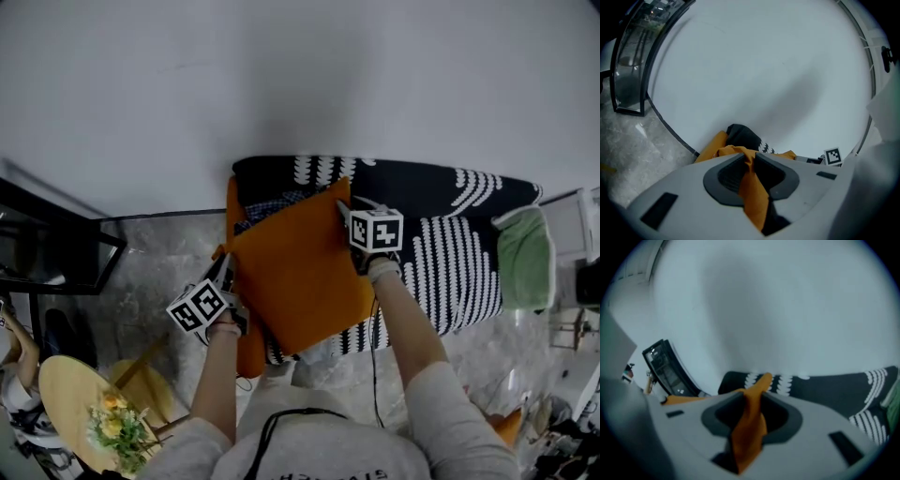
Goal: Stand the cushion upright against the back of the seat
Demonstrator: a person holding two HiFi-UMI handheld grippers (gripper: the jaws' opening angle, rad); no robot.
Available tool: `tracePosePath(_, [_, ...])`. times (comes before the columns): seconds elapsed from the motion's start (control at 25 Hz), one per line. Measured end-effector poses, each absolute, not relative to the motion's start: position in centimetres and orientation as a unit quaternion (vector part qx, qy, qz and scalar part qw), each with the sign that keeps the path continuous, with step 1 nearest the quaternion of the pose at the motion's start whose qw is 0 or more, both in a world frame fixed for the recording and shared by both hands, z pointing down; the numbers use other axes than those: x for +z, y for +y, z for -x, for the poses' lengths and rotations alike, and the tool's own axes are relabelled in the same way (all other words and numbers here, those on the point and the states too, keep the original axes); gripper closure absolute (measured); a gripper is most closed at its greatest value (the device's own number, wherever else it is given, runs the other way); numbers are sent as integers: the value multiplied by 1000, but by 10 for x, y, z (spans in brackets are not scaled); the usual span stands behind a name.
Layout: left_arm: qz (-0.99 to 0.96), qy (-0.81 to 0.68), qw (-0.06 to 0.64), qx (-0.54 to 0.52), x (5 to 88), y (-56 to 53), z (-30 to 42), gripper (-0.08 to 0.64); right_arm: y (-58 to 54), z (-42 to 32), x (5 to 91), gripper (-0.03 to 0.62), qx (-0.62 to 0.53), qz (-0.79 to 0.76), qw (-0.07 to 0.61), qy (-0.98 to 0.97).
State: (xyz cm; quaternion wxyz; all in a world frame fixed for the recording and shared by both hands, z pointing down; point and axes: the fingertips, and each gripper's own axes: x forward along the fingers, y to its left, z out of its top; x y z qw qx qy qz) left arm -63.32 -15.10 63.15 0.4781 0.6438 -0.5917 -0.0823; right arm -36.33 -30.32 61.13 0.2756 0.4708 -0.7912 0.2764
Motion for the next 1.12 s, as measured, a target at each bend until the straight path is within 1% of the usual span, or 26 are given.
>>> tracePosePath(0.08, [-651, -584, 479, -81, 629, -150, 628, 477, -298, 361, 609, 485, 265, -474, 281, -791])
tracePosePath(0.16, [-657, -576, 479, -84, 626, -150, 625, 492, -293, 358, 605, 501, 262, -475, 279, -792])
tracePosePath(0.48, [-699, -531, 474, -68, 611, -155, 592, 515, -269, 318, 591, 539, 248, -496, 282, -783])
tracePosePath(0.72, [-731, -495, 466, -63, 593, -164, 554, 518, -244, 266, 576, 551, 262, -536, 257, -760])
tracePosePath(1.12, [-779, -422, 462, -47, 564, -163, 480, 518, -169, 180, 551, 552, 301, -602, 197, -713])
